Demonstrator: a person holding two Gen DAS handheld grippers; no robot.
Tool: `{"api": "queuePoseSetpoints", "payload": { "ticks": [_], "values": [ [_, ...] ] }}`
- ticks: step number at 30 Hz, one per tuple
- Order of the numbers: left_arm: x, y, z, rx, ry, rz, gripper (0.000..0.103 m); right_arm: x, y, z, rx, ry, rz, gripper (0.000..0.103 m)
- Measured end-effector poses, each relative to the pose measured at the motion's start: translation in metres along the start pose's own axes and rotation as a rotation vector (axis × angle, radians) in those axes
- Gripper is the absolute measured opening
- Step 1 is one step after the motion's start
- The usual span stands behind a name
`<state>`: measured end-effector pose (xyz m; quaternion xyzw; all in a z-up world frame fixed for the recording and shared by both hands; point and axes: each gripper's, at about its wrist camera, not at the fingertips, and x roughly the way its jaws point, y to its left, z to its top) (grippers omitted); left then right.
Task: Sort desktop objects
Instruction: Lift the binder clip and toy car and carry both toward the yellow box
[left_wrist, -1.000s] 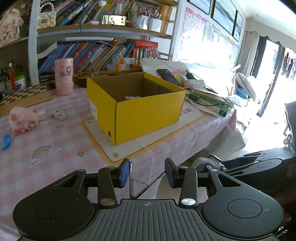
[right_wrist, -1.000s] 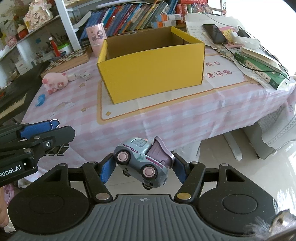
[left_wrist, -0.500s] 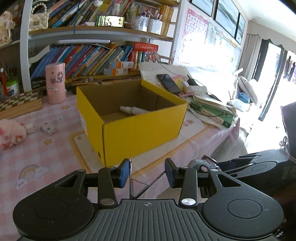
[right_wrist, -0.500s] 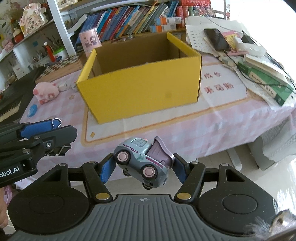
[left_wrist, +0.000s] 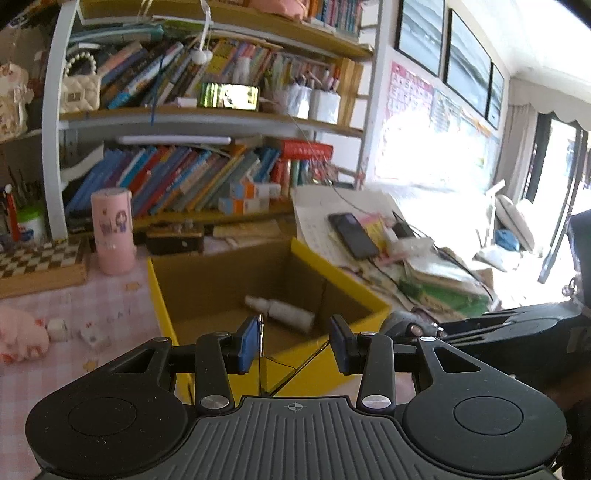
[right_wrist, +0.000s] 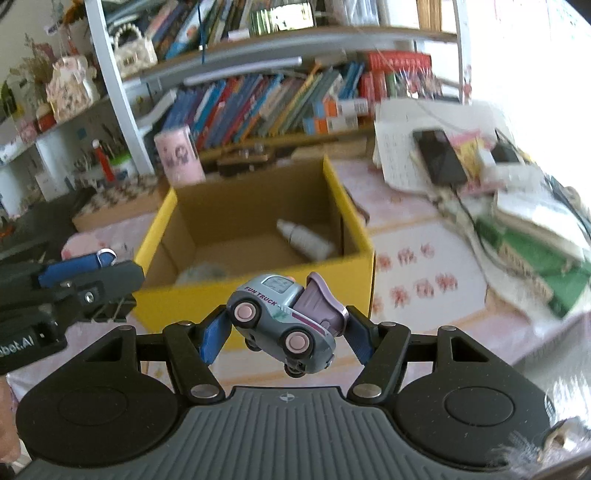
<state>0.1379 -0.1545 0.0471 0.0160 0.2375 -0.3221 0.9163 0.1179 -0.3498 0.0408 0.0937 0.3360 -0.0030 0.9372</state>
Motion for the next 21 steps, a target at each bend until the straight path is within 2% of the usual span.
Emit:
{"api": "queuePoseSetpoints", "payload": {
  "ticks": [5, 11, 17, 21],
  "values": [
    [0.013, -0.003, 0.013, 0.005, -0.036, 0.043, 0.039, 0.009, -0.012, 0.027, -0.030, -0.044, 0.029, 0.063],
    [0.034, -0.002, 0.021, 0.008, -0.042, 0.103, 0.039, 0.028, -0.019, 0.049, -0.084, -0.061, 0.066, 0.063],
    [0.064, 0.002, 0.026, 0.042, -0.019, 0.167, 0.039, 0.055, -0.022, 0.068, -0.133, -0.056, 0.097, 0.063],
    [0.089, 0.005, 0.024, 0.070, 0.031, 0.196, 0.039, 0.081, -0.021, 0.079, -0.169, -0.023, 0.117, 0.063]
  ]
}}
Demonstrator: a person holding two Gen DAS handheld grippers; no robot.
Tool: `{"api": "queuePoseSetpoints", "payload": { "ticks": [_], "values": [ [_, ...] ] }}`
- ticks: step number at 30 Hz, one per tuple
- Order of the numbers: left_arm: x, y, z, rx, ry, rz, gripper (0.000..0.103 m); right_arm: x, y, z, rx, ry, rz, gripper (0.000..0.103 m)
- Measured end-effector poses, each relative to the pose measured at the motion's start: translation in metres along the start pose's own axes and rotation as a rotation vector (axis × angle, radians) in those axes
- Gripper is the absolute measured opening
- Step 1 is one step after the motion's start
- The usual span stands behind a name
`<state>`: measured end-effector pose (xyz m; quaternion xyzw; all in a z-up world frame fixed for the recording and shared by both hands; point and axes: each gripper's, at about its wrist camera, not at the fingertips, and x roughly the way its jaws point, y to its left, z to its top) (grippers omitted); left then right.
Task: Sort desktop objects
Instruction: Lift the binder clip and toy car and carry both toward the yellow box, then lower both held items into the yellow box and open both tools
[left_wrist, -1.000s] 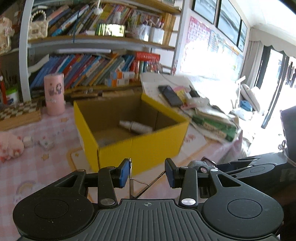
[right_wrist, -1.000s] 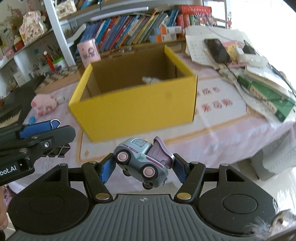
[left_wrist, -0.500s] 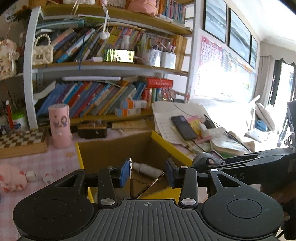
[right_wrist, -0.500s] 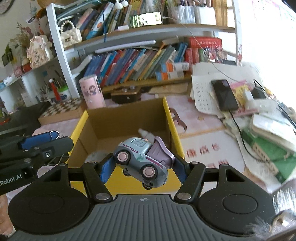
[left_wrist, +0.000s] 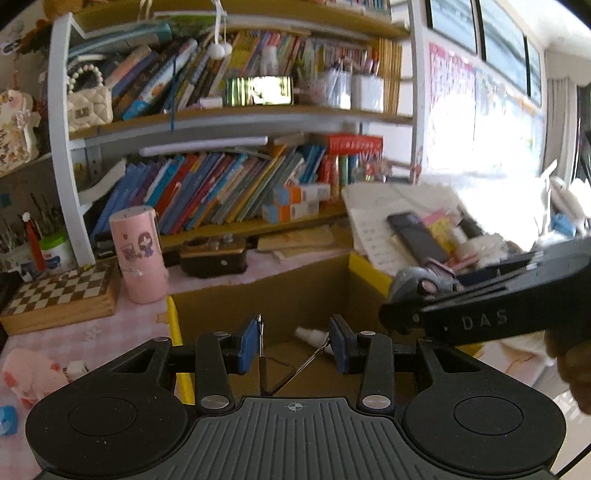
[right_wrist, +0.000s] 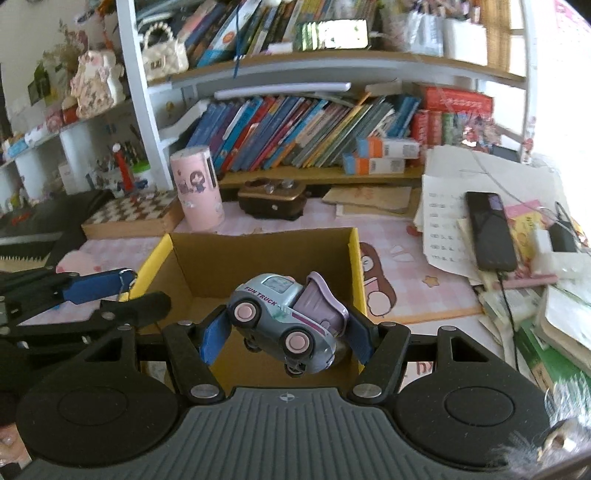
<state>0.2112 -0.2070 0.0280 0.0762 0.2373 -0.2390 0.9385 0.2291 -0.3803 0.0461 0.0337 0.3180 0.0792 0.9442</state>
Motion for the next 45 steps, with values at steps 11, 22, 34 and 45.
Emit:
{"api": "queuePoseSetpoints", "payload": {
  "ticks": [11, 22, 34, 45],
  "values": [
    [0.042, 0.001, -0.017, 0.030, 0.141, 0.027, 0.039, 0.061, -0.002, 0.010, -0.075, 0.103, 0.022, 0.063],
    [0.055, 0.003, -0.029, -0.009, 0.221, 0.022, 0.039, 0.114, 0.023, 0.010, -0.309, 0.277, 0.062, 0.063],
    [0.048, 0.001, -0.029, 0.001, 0.177, 0.051, 0.045, 0.117, 0.021, 0.014, -0.317, 0.273, 0.064, 0.074],
    [-0.002, 0.005, -0.013, -0.034, 0.032, 0.089, 0.079, 0.064, 0.008, 0.023, -0.191, 0.114, 0.048, 0.077]
  ]
}}
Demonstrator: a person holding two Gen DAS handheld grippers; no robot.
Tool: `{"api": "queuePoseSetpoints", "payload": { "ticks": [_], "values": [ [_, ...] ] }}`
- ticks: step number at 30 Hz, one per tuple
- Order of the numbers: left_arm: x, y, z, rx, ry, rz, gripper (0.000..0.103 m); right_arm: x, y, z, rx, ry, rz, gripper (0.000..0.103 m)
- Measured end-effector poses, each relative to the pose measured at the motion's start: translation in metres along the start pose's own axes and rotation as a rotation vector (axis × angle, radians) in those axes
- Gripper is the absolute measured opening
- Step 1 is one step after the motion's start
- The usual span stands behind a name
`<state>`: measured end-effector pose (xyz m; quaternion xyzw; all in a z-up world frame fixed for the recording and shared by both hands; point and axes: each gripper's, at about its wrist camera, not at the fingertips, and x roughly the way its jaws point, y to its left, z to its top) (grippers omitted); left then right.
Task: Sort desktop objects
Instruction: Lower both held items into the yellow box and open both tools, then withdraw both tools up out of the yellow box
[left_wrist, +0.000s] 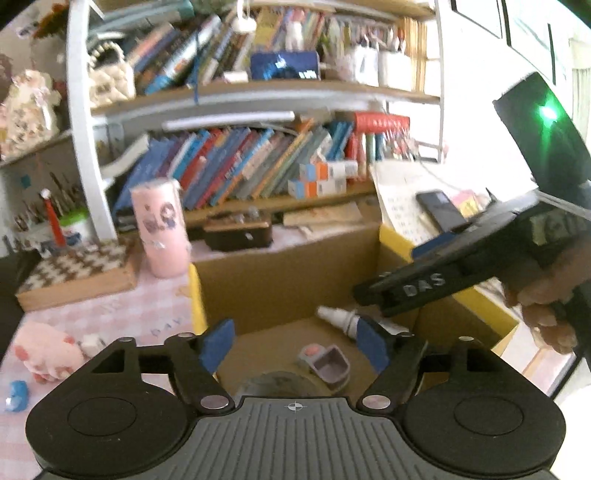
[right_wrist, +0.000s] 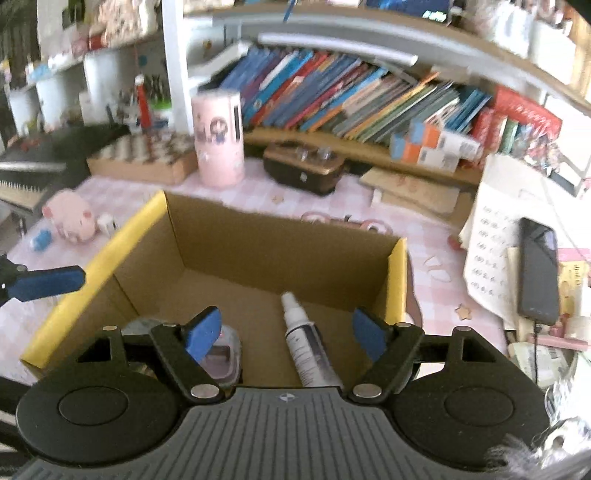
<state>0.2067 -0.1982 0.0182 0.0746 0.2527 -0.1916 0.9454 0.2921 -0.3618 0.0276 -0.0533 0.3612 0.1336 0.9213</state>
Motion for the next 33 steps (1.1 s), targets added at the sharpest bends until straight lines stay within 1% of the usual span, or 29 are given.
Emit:
{"api": "queuePoseSetpoints", "payload": {
  "ticks": [3, 8, 16, 20, 24, 28, 33],
  "values": [
    [-0.017, 0.005, 0.002, -0.027, -0.044, 0.025, 0.087, -0.020, 0.000, -0.004, 0.026, -0.047, -0.011, 0.077],
    [-0.041, 0.015, -0.002, -0.071, -0.082, 0.051, 0.088, -0.052, 0.004, -0.017, 0.062, -0.112, -0.049, 0.077],
    [-0.068, 0.028, -0.020, -0.083, -0.096, 0.081, 0.090, -0.088, 0.014, -0.047, 0.162, -0.151, -0.131, 0.077],
    [-0.078, 0.032, -0.031, -0.083, -0.089, 0.074, 0.090, -0.099, 0.023, -0.064, 0.204, -0.148, -0.160, 0.077],
    [-0.084, 0.039, -0.044, -0.075, -0.069, 0.072, 0.090, -0.100, 0.036, -0.081, 0.247, -0.113, -0.177, 0.076],
    [-0.096, 0.047, -0.057, -0.073, -0.059, 0.067, 0.090, -0.104, 0.059, -0.097, 0.258, -0.084, -0.181, 0.076],
    [-0.110, 0.057, -0.071, -0.067, -0.040, 0.058, 0.090, -0.110, 0.087, -0.113, 0.283, -0.072, -0.198, 0.076]
  ]
}}
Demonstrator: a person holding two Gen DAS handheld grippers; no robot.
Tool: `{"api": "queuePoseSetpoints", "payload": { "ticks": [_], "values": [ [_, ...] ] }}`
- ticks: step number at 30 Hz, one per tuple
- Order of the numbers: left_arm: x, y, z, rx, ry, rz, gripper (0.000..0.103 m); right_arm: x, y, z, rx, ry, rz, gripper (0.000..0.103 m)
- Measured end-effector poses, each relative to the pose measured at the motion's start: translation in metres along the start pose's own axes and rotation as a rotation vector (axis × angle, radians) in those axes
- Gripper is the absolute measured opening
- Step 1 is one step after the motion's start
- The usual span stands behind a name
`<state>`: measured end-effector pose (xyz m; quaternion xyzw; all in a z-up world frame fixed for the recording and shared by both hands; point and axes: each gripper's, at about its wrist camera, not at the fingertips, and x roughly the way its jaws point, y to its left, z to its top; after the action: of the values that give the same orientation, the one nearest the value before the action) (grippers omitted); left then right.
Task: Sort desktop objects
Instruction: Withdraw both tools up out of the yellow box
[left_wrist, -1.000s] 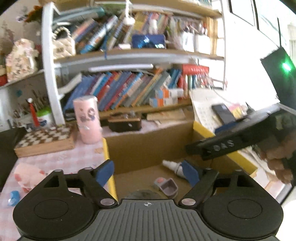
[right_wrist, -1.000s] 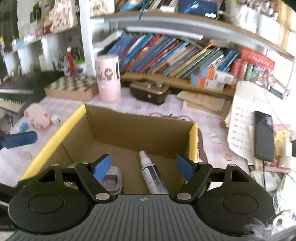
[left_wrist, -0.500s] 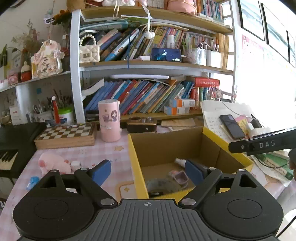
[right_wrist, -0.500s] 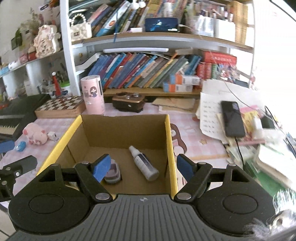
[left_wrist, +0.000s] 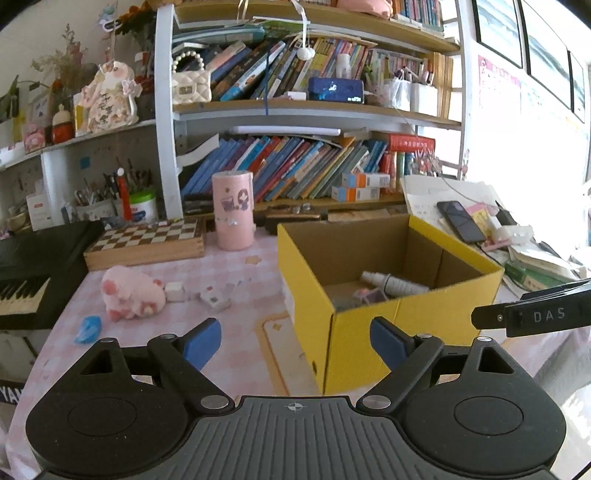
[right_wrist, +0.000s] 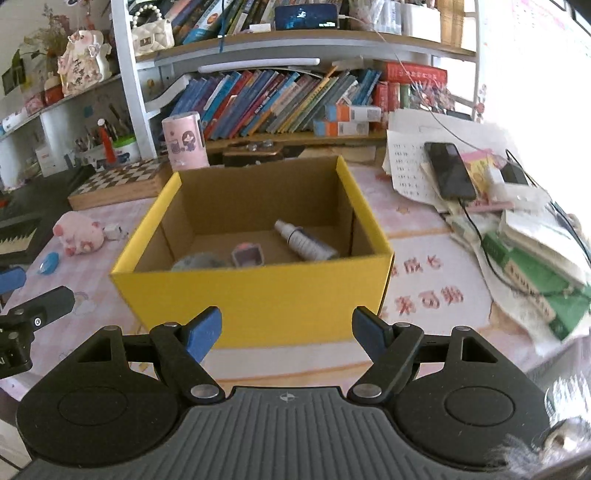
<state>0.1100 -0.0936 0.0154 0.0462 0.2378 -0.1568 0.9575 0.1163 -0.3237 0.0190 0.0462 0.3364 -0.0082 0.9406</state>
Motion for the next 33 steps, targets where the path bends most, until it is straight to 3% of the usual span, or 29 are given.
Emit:
{"api": "queuePoseSetpoints", "payload": {
  "ticks": [7, 33],
  "values": [
    [-0.016, 0.017, -0.018, -0.003, 0.059, 0.030, 0.090, -0.013, 0.039, -0.034, 0.003, 0.015, -0.027, 0.075],
    [-0.087, 0.075, -0.072, 0.033, 0.153, 0.022, 0.095, -0.052, 0.135, -0.106, -0.022, 0.117, 0.047, 0.074]
  ]
}}
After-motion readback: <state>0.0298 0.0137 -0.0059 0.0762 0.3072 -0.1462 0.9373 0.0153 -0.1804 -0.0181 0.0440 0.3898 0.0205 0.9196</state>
